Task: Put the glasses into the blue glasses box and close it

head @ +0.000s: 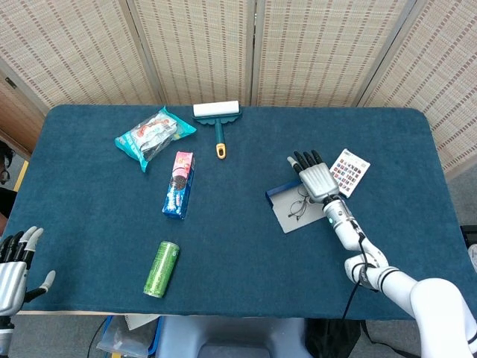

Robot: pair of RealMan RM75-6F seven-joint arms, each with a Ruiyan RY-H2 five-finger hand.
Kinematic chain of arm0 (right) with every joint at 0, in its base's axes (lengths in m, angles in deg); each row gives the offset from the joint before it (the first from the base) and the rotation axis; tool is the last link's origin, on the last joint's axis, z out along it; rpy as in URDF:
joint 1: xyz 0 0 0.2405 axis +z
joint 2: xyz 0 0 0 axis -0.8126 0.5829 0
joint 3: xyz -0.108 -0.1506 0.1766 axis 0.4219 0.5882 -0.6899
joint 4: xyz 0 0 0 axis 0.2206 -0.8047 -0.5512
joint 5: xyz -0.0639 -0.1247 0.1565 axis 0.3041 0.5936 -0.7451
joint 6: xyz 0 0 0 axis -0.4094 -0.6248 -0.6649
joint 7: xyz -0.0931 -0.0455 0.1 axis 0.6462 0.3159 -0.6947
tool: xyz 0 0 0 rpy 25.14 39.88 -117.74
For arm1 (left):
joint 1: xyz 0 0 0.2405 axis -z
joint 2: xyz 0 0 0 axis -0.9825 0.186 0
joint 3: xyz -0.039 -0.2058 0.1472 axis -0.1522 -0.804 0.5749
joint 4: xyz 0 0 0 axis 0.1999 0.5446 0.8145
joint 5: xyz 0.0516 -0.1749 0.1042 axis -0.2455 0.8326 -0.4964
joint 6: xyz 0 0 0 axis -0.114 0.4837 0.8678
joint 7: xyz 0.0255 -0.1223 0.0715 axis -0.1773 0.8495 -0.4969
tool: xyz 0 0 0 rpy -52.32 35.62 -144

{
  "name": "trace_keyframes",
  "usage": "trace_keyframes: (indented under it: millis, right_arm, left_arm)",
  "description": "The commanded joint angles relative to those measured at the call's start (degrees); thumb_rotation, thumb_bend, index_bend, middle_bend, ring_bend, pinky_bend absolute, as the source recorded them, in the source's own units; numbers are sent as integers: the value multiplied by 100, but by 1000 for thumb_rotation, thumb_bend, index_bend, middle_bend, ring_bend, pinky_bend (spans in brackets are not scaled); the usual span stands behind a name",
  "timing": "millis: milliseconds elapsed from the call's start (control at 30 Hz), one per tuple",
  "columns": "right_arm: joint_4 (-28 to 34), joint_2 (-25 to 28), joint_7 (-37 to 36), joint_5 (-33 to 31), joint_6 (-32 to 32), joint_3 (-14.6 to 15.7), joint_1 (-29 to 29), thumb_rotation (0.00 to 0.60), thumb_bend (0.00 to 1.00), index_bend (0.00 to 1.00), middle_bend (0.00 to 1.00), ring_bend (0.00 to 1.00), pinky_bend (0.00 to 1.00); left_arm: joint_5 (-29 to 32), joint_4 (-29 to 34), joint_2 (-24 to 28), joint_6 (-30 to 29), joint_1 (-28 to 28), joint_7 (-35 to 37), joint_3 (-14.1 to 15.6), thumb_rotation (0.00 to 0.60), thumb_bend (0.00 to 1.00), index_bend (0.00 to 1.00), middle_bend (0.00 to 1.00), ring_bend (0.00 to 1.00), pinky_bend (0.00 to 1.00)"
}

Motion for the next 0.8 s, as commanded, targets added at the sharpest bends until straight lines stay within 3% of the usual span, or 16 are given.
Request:
trace_keyframes:
  millis: [33,500,800]
  right_arm:
    - [-195,-173,7,-55,110,-33,98,600,113,0,0,0,0]
    - [-975,-818,135,-211,193,-261,477,600,113,0,0,0,0]
    - [-1158,-972,151,-295,233,-351,575,600,113,0,0,0,0]
  left_arm:
    - [21,3,2,4,-6,-13,0,600,308,37,0,0,0]
    - [92,-89,12,1,-47,80,3,600,307,37,0,0,0]
    - [94,-112,9,13,-30,114,-14,600,307,37,0,0,0]
